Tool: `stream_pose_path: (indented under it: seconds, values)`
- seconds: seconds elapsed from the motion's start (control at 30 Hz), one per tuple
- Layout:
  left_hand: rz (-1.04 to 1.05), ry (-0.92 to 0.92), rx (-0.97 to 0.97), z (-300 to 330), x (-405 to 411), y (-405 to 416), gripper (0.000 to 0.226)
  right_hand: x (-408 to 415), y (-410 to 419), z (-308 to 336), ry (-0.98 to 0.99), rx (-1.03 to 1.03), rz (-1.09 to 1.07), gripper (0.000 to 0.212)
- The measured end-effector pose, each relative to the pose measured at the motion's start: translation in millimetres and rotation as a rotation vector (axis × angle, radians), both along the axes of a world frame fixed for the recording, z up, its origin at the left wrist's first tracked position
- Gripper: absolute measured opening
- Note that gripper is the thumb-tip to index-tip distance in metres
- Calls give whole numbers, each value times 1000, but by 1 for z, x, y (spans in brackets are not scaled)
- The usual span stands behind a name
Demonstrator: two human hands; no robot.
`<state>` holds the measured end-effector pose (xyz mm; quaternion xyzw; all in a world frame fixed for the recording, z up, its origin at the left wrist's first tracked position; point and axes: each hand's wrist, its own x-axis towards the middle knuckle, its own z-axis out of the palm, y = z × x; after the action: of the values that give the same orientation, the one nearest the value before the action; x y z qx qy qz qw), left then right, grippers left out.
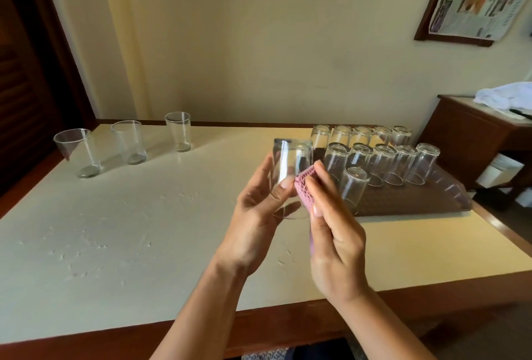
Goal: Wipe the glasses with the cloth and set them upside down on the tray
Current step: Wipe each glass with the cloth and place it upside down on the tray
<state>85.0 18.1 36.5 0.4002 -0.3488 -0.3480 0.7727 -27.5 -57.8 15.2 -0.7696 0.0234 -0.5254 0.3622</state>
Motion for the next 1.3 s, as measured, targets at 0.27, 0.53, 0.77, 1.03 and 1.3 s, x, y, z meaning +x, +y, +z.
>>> stream_pose_path:
  seconds: [0.27,0.53,0.77,1.03,1.3]
  values:
    - [57,31,-24,3,-10,-1,79,8,-12,21,-47,16,-13,38]
    - [-175,80,24,-6,-8,2,70,6,-14,19,-32,45,-74,38]
    - [98,112,-58,-7,-7,-4,89,-2,1,-7,18,83,0,40]
    - [33,-106,59,-13,-10,0,68,5,-23,27,39,79,-81,40]
    - [160,-358,181,-22,-1,-15,77,-1,-41,76,498,-193,-174,34]
